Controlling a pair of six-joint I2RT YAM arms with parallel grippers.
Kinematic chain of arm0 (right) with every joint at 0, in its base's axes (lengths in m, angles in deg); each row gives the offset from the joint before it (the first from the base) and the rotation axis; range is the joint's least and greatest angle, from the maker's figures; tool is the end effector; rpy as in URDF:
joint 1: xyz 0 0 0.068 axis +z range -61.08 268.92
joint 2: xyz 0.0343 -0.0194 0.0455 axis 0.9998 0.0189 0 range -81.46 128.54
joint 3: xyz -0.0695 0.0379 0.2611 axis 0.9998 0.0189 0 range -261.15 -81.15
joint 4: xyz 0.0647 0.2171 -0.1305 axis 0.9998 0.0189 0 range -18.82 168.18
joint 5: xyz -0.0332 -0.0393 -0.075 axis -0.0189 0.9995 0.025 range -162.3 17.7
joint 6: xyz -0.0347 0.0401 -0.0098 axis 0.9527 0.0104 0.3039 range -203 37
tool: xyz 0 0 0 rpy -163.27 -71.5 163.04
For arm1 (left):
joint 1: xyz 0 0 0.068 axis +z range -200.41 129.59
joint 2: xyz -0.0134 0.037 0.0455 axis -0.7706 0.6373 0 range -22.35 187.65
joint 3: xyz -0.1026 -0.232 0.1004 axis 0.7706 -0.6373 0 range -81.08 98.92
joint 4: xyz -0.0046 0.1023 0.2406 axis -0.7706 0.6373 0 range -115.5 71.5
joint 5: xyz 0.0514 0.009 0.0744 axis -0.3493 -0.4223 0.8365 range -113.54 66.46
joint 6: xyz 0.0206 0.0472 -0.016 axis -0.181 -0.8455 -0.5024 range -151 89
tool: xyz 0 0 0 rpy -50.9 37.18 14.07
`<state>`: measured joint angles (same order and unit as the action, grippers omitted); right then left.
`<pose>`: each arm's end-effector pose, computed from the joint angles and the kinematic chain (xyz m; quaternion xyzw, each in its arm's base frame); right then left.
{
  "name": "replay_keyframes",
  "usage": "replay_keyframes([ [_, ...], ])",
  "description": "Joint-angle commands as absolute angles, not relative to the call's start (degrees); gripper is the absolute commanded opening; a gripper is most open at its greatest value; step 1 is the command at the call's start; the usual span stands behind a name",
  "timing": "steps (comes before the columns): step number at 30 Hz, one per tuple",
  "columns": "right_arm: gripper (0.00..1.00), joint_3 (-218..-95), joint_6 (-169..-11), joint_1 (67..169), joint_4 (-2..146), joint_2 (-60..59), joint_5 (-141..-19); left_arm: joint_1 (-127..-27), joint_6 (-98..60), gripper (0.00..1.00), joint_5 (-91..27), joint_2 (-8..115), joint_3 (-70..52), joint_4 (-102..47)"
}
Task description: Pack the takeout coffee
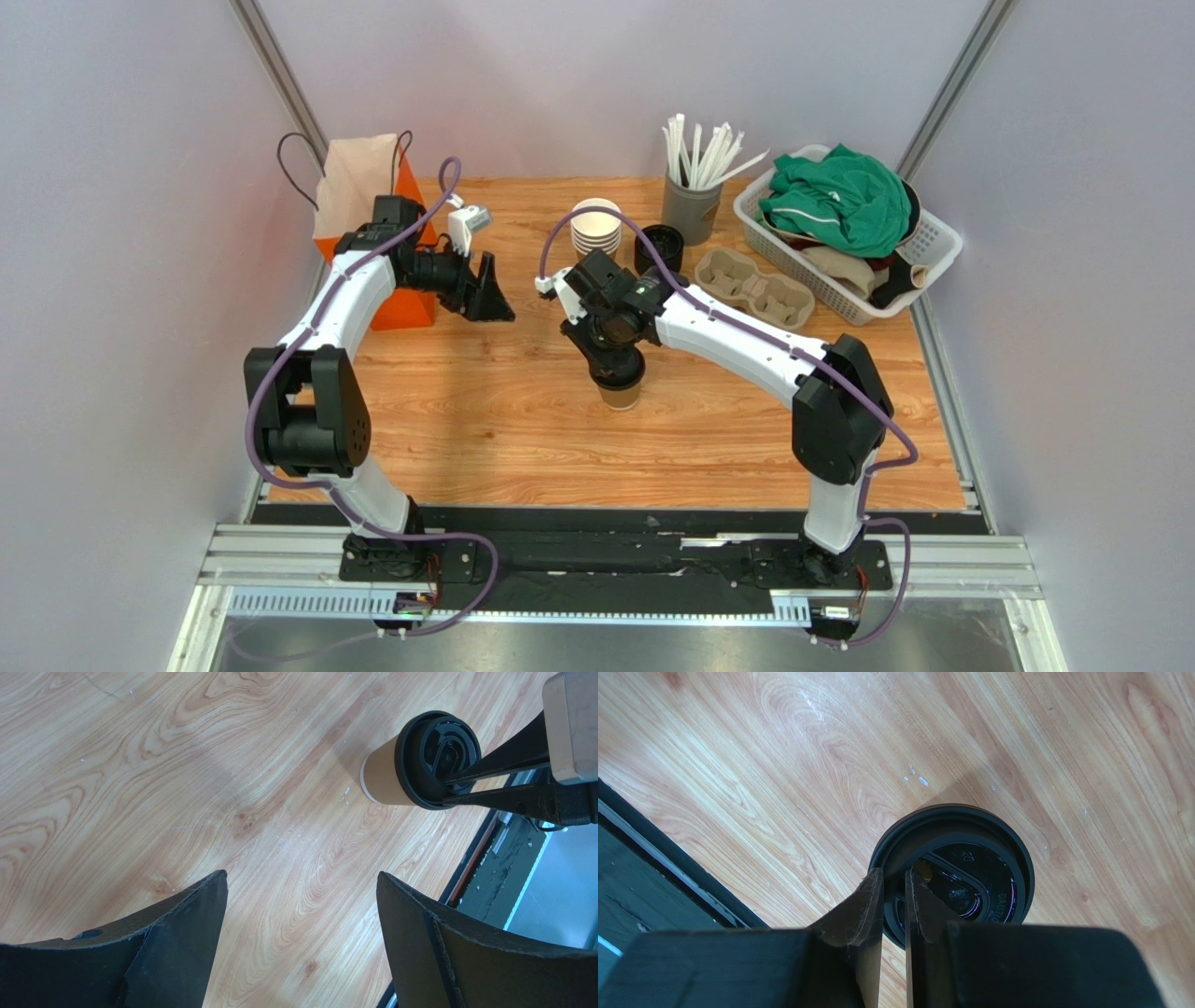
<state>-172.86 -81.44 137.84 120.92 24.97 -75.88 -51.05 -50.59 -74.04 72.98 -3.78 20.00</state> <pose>0.2573 0.2986 0.2637 -0.4219 0.8788 0.1166 0.1901 0.3388 -0.0313 0.2711 0.2508 0.8495 -0.3755 0.2726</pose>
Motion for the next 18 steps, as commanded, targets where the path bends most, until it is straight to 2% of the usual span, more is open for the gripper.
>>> replay_keyframes([
  [1, 0.03, -174.1, -76.1, 137.3, 122.9, 22.4, -77.7, -50.8, -50.4, 0.86, -75.7, 73.0, -3.9, 19.0],
  [10, 0.04, -165.1, -65.6, 136.6, 119.5, 16.0, -83.9, -50.7, -50.5, 0.86, -76.0, 73.1, -4.1, 19.1],
  [16, 0.13, -159.5, -59.6, 135.2, 117.5, 12.5, -86.4, -50.8, -50.3, 0.86, -76.3, 73.5, -3.9, 19.0],
  [18, 0.20, -158.3, -57.9, 135.1, 117.0, 11.8, -86.7, -50.8, -50.4, 0.86, -76.3, 73.5, -3.9, 19.0],
])
